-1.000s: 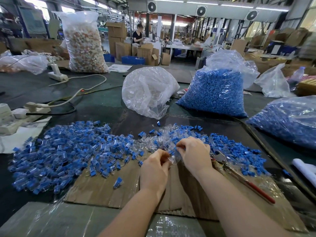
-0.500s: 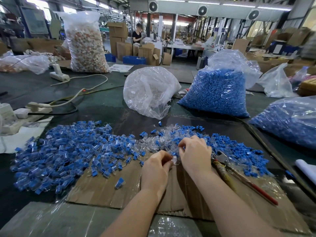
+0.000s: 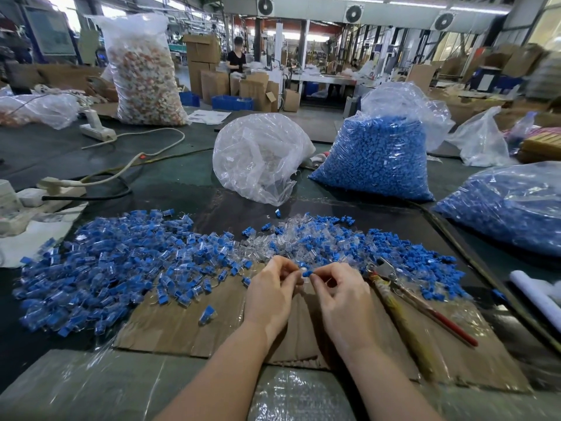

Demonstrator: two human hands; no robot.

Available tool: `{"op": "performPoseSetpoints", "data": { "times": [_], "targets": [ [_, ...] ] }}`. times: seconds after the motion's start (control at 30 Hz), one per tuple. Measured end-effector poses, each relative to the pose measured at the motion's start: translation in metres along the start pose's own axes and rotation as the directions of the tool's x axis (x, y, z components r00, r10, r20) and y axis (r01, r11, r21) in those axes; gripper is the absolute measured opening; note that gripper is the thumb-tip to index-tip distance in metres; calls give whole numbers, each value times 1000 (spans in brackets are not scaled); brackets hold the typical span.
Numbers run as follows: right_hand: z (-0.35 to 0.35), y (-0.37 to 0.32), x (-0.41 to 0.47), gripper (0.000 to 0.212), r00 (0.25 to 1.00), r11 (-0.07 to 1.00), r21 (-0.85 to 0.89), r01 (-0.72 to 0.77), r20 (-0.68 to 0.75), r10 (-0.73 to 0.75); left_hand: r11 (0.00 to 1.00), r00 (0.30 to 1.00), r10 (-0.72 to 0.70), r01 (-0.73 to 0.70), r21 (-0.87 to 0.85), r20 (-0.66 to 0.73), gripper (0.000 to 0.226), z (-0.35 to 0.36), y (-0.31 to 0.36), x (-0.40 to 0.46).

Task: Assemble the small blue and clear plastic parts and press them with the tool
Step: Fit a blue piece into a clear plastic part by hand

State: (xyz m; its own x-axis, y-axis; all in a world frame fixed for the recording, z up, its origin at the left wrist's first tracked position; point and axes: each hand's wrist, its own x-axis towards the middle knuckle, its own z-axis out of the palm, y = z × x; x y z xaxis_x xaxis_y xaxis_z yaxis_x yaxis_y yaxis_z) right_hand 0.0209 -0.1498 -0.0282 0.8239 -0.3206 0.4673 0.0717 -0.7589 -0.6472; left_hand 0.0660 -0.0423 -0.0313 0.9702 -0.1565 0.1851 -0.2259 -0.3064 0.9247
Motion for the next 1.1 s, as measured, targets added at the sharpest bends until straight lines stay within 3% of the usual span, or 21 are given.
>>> {"op": "performPoseSetpoints", "data": {
  "times": [0.23,0.57,0.83,0.97,1.1],
  "targets": [
    [0,0,-1,9,999,989,-148,5,35,0,997,998,-14,19,-79,54,20,0,-3,1],
    [3,1,-4,16,999,960,-277,37,8,-36,1000,997,-5,3,27,71,21,2,-6,-1],
    [2,0,-6,10,990,974,-195,118,-54,-130,999,999,-24,25,-24,22,24,0,-3,0],
    [2,3,-5,22,992,978,-166,127,16,-126,1000,998,4,-5,16,57,23,-1,-3,-1],
    [1,4,-4,19,991,980,-153,130,39,-126,999,997,9,-11,32,78,21,-1,-3,-1]
  ]
}}
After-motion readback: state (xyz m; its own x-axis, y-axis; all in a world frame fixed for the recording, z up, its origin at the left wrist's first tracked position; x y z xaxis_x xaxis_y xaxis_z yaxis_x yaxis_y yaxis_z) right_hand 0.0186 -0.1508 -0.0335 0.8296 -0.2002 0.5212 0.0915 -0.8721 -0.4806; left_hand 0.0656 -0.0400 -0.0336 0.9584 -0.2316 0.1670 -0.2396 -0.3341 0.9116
